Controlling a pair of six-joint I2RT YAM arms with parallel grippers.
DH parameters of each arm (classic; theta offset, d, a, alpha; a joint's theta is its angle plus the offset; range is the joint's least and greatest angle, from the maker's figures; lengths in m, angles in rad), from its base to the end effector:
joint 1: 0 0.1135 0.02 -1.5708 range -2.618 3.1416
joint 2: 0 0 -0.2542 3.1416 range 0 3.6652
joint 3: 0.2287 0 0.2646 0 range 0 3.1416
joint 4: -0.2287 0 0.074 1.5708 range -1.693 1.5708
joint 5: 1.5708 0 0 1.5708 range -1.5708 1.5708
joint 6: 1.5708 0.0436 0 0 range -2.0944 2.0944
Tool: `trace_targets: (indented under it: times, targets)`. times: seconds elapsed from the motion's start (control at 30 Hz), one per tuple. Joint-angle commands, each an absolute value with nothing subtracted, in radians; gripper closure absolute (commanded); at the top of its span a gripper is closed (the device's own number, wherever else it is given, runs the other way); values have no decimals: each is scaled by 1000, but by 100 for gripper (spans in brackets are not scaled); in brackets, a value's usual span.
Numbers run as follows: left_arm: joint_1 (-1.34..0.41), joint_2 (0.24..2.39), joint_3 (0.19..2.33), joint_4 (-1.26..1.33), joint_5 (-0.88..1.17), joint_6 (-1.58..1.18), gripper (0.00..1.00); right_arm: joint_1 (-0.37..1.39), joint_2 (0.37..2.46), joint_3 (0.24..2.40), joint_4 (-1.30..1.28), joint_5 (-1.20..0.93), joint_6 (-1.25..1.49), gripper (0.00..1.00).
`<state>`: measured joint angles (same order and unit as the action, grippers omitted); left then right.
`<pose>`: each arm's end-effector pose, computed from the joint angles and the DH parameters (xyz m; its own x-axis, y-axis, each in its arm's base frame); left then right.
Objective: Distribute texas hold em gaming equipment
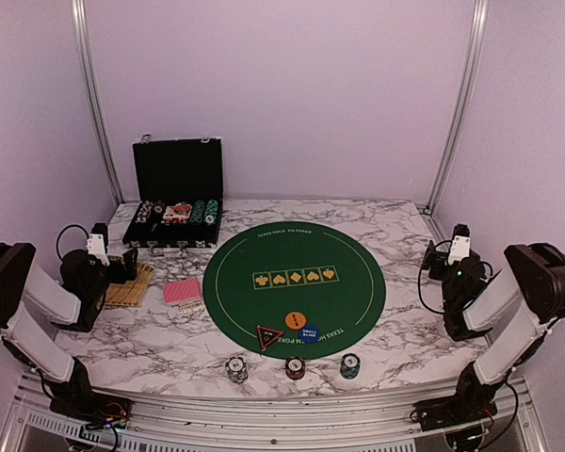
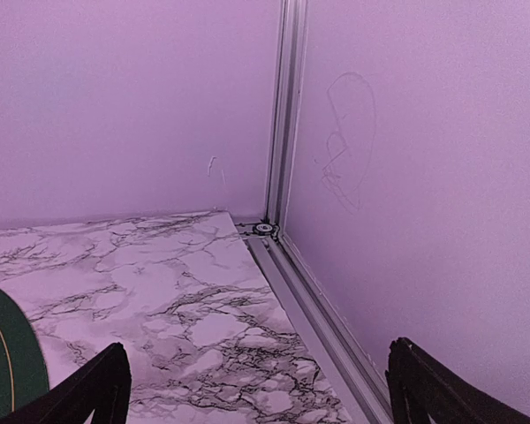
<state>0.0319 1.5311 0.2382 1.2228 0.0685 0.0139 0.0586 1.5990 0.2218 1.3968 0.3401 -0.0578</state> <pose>0.2555 0.0052 0.1279 -0.0695 0.0117 -0.9975 0.0374 0.9993 0.0091 0.2511 0.0002 0.1285 0.0035 -0.0543 -0.9985 0.2784 0.9591 -0.0512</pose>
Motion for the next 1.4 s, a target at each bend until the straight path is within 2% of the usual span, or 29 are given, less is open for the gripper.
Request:
trace_targets:
  times: [0.0,0.6,0.7,0.87,0.97,1.13,1.3,1.37]
  targets:
    - [30,1529,249,1253,63,11,1,63,1606,227,1401,330,-61,1]
    - [32,1527,257,1241,54,8,1,63,1603,226,1401,331,-60,1]
    - [40,1490,318,1107,33,-23,1,55,1555,228,1326,388,-10,1]
    - [46,1408,454,805,88,-6,1,55,1526,178,1429,355,-43,1]
    - [47,1365,501,698,88,45,1,53,1385,245,1185,458,12,1]
    - [56,1305,587,506,97,50,1,50,1219,412,778,452,47,1]
    - [69,1279,719,216,159,59,1,49,1167,564,459,473,179,1]
    - [72,1271,773,110,164,74,1,47,1172,653,295,500,325,1]
